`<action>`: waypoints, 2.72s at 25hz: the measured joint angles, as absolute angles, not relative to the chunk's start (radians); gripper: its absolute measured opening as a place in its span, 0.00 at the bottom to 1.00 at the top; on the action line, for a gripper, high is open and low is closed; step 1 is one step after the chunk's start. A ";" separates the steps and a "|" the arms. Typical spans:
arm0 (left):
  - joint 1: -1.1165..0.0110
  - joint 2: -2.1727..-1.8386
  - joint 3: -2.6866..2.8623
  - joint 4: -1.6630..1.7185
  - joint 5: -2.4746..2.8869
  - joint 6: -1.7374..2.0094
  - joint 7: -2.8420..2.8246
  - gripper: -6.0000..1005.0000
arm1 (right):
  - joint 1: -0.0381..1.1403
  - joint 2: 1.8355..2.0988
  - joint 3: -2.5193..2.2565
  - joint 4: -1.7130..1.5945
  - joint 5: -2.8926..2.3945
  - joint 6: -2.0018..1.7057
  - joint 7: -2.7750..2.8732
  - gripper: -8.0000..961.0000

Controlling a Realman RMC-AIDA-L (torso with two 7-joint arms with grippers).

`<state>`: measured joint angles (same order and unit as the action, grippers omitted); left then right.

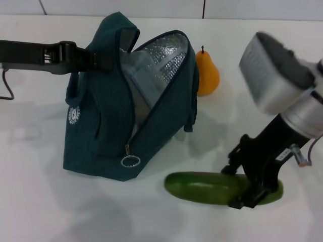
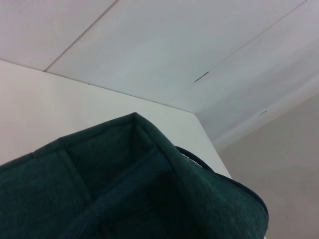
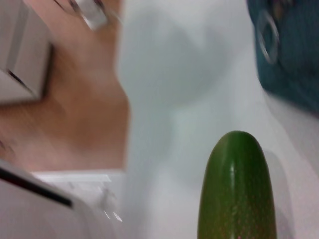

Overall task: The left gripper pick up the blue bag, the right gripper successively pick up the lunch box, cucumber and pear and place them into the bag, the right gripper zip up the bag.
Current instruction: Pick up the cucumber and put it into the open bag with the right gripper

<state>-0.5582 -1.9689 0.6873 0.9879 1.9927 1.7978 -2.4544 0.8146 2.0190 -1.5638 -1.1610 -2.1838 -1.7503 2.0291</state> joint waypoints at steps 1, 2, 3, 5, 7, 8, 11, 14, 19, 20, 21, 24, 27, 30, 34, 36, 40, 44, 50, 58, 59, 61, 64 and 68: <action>-0.559 -1.969 0.687 0.988 1.993 1.798 -2.454 0.07 | 0.813 2.018 -1.543 -1.160 -2.161 -1.764 2.017 0.66; -0.560 -1.969 0.687 0.988 1.993 1.798 -2.455 0.07 | 0.811 2.018 -1.506 -1.157 -2.132 -1.784 2.003 0.67; -0.561 -1.969 0.687 0.988 1.993 1.798 -2.455 0.07 | 0.809 2.018 -1.468 -1.152 -2.101 -1.802 1.989 0.67; -0.562 -1.970 0.687 0.988 1.993 1.797 -2.455 0.07 | 0.804 2.017 -1.379 -1.135 -2.049 -1.833 1.967 0.67; -0.563 -1.970 0.687 0.985 1.993 1.797 -2.456 0.07 | 0.802 2.015 -1.287 -1.103 -1.996 -1.865 1.943 0.67; -0.563 -1.970 0.687 0.982 1.993 1.797 -2.456 0.07 | 0.801 2.015 -1.227 -1.077 -1.965 -1.883 1.928 0.67; -0.563 -1.971 0.687 0.979 1.993 1.797 -2.456 0.07 | 0.800 2.012 -1.046 -0.978 -1.867 -1.922 1.890 0.67; -0.563 -1.971 0.687 0.979 1.993 1.796 -2.456 0.07 | 0.799 1.998 -0.909 -0.861 -1.783 -1.928 1.847 0.68; -0.564 -1.971 0.688 0.979 1.992 1.796 -2.456 0.07 | 0.783 1.996 -0.838 -0.721 -1.686 -1.867 1.770 0.68; -0.564 -1.971 0.689 0.979 1.992 1.796 -2.456 0.07 | 0.776 2.003 -0.836 -0.698 -1.655 -1.849 1.751 0.68; -0.564 -1.971 0.689 0.979 1.992 1.796 -2.456 0.07 | 0.770 2.008 -0.836 -0.673 -1.617 -1.831 1.726 0.68; -0.566 -1.972 0.690 0.979 1.992 1.796 -2.456 0.07 | 0.768 2.019 -0.859 -0.586 -1.510 -1.776 1.642 0.69; -0.573 -1.974 0.693 0.978 1.992 1.796 -2.456 0.07 | 0.780 2.022 -0.897 -0.516 -1.452 -1.738 1.581 0.69; -0.575 -1.978 0.695 0.978 1.992 1.796 -2.456 0.07 | 0.796 2.026 -0.966 -0.459 -1.399 -1.676 1.516 0.69; -0.574 -1.979 0.695 0.976 1.992 1.796 -2.456 0.07 | 0.815 2.028 -1.111 -0.413 -1.289 -1.581 1.448 0.70; -0.574 -1.980 0.695 0.976 1.992 1.796 -2.455 0.07 | 0.819 2.028 -1.210 -0.407 -1.213 -1.526 1.406 0.70; -0.574 -1.980 0.695 0.976 1.992 1.796 -2.455 0.07 | 0.820 2.028 -1.375 -0.412 -1.082 -1.438 1.338 0.70; -0.574 -1.980 0.695 0.976 1.992 1.796 -2.455 0.07 | 0.820 2.028 -1.452 -0.415 -1.023 -1.392 1.301 0.70; -0.576 -1.980 0.695 0.971 1.993 1.796 -2.451 0.07 | 0.820 2.028 -1.486 -0.414 -1.010 -1.351 1.289 0.71; -0.577 -1.980 0.695 0.967 1.993 1.796 -2.447 0.08 | 0.820 2.028 -1.529 -0.415 -0.988 -1.324 1.250 0.72; -0.577 -1.980 0.695 0.967 1.993 1.796 -2.447 0.08 | 0.821 2.028 -1.532 -0.415 -0.985 -1.325 1.246 0.72; -0.577 -1.980 0.695 0.967 1.993 1.796 -2.447 0.08 | 0.819 2.028 -1.533 -0.416 -0.979 -1.331 1.240 0.72; -0.577 -1.980 0.695 0.967 1.993 1.796 -2.446 0.08 | 0.806 2.028 -1.534 -0.423 -0.970 -1.335 1.238 0.72; -0.577 -1.979 0.694 0.967 1.993 1.796 -2.445 0.08 | 0.798 2.028 -1.534 -0.427 -0.967 -1.336 1.240 0.73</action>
<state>-0.5768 -1.9789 0.6939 0.9675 1.9926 1.7961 -2.4453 0.7978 2.0278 -1.5340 -0.4267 -0.9666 -1.3361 1.2400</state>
